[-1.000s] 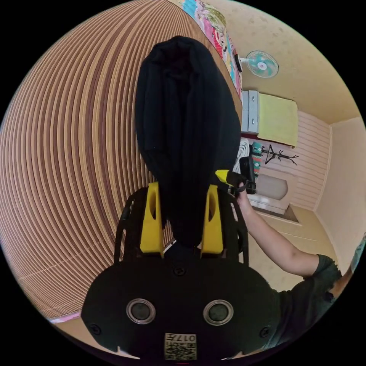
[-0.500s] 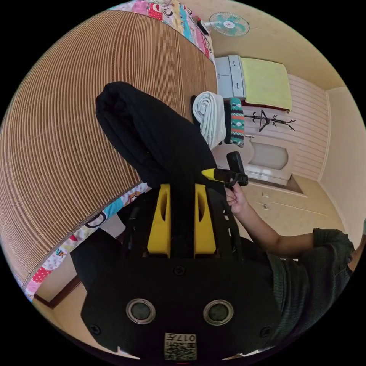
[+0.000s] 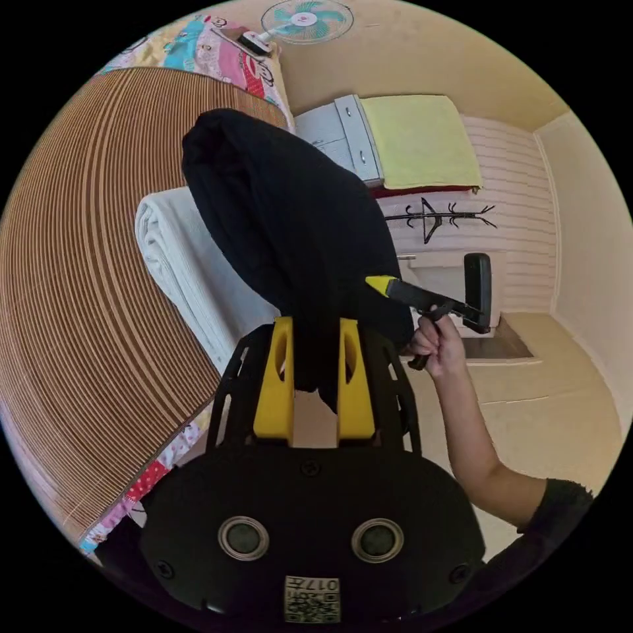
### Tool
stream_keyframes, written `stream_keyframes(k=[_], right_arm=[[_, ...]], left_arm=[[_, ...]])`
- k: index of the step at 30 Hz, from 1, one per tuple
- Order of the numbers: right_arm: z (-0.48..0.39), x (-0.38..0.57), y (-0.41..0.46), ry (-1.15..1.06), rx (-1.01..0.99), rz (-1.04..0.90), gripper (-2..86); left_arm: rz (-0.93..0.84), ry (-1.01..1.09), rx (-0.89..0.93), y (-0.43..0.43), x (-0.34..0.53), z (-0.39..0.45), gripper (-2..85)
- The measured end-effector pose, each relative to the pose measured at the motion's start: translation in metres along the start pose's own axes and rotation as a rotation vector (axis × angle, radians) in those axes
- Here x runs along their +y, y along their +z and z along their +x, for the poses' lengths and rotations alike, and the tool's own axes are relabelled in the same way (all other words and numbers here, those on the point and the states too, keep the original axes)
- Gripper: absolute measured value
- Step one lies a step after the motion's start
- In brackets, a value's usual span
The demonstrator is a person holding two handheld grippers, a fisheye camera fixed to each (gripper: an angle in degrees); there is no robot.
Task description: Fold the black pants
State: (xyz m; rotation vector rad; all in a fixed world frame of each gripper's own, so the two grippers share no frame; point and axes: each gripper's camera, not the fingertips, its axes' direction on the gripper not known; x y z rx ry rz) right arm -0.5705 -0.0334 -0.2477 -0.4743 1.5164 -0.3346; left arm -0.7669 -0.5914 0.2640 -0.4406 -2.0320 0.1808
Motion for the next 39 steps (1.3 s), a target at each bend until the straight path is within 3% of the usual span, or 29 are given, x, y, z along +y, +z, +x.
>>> stream_keyframes(k=[3, 6, 8, 10, 12, 17, 21, 25, 29, 32, 35, 39], right_arm=[[0.005, 0.007, 0.012, 0.225, 0.238, 0.061, 6.7], [-0.021, 0.051, -0.007, 0.319, 0.136, 0.354, 2.5], [-0.033, 0.075, 0.004, 0.352, 0.092, 0.419, 1.4], [-0.038, 0.083, 0.036, 0.382, 0.172, 0.365, 1.0], [-0.034, 0.073, 0.110, 0.252, 0.203, 0.146, 0.8], [-0.024, 0.061, 0.107, 0.267, 0.194, 0.008, 0.5], [-0.047, 0.098, 0.055, 0.387, 0.068, 0.293, 0.4], [-0.089, 0.136, 0.067, 0.425, -0.127, 0.422, 0.4], [-0.172, 0.138, 0.139, 0.302, -0.467, 0.283, 0.4], [-0.257, 0.128, 0.174, 0.140, -0.510, 0.151, 0.3], [-0.335, 0.120, 0.194, -0.001, -0.475, 0.064, 0.2], [-0.397, 0.119, 0.218, -0.033, -0.487, -0.016, 0.2]], left_arm=[[-0.093, -0.144, -0.157, 0.056, -0.008, -0.016, 7.1], [-0.157, -0.075, -0.322, 0.077, 0.002, -0.006, 5.8], [-0.217, -0.017, -0.338, 0.073, 0.015, -0.009, 4.0], [-0.236, -0.027, -0.379, 0.054, 0.028, -0.024, 3.1], [-0.234, -0.044, -0.466, 0.023, 0.045, -0.044, 1.7], [-0.279, -0.247, -0.869, -0.105, 0.115, -0.132, -0.3], [-0.161, -0.583, -0.846, -0.211, 0.197, -0.186, -0.5], [0.092, -0.909, -0.713, -0.292, 0.313, -0.213, -0.4], [0.293, -1.091, -0.536, -0.325, 0.407, -0.232, 0.0], [0.447, -1.143, -0.446, -0.366, 0.447, -0.251, 1.1], [0.525, -1.154, -0.509, -0.425, 0.463, -0.269, 7.4], [0.577, -1.162, -0.662, -0.508, 0.468, -0.288, 15.1]])
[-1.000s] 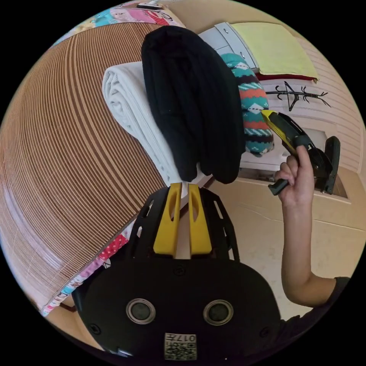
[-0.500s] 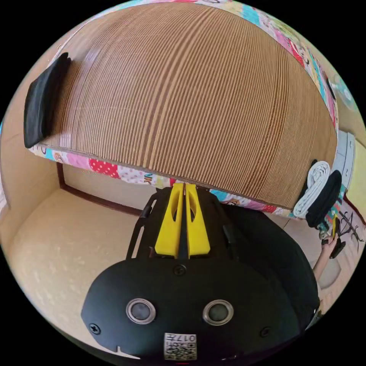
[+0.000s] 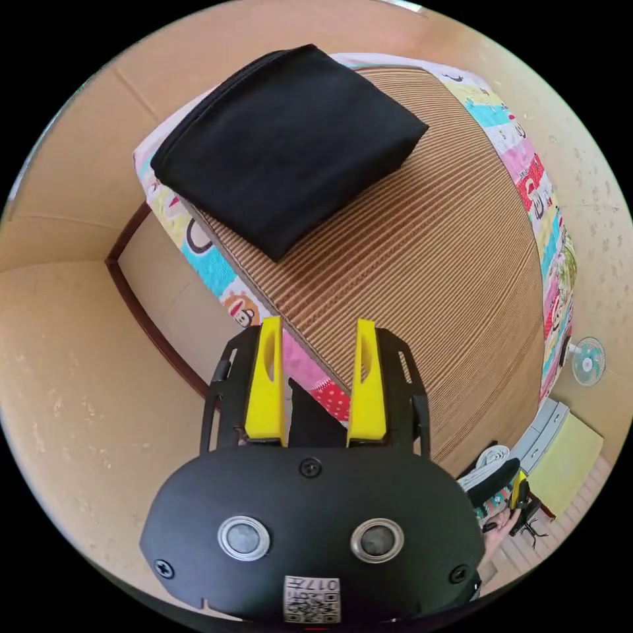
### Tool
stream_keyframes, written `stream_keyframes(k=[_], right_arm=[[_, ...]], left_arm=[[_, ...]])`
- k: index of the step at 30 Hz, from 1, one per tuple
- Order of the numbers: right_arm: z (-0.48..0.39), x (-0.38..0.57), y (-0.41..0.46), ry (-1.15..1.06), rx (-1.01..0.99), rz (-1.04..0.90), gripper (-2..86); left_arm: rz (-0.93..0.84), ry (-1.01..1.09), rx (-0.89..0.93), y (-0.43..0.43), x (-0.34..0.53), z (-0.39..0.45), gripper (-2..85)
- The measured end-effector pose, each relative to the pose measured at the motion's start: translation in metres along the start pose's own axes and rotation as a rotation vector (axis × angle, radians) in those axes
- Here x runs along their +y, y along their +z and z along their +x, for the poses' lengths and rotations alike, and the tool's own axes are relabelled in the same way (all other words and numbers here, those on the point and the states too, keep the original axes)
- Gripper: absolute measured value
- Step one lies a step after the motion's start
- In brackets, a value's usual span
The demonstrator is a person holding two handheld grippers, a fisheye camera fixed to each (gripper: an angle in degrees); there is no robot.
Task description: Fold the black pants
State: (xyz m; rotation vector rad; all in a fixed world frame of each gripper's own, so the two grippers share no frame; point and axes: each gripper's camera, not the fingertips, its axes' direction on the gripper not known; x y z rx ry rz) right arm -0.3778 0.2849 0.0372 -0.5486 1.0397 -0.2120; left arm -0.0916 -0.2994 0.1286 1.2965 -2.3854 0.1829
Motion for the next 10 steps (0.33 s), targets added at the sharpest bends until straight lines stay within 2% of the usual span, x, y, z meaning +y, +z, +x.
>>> stream_keyframes(k=[3, 5, 8, 10], right_arm=[[-0.012, 0.009, 0.020, 0.035, -0.024, -0.030, 0.2], [-0.015, 0.017, 0.026, 0.058, -0.024, -0.047, 0.2], [-0.011, 0.031, 0.027, 0.105, 0.023, -0.084, 0.2], [-0.006, 0.035, 0.022, 0.127, 0.047, -0.098, 0.3]], left_arm=[[0.073, 0.115, -0.162, -0.023, -0.048, 0.003, 17.7], [0.061, 0.247, -0.379, -0.019, -0.073, 0.018, 19.5], [0.032, 0.422, -0.617, 0.005, -0.080, 0.040, 17.2], [0.017, 0.490, -0.692, 0.012, -0.079, 0.045, 15.7]])
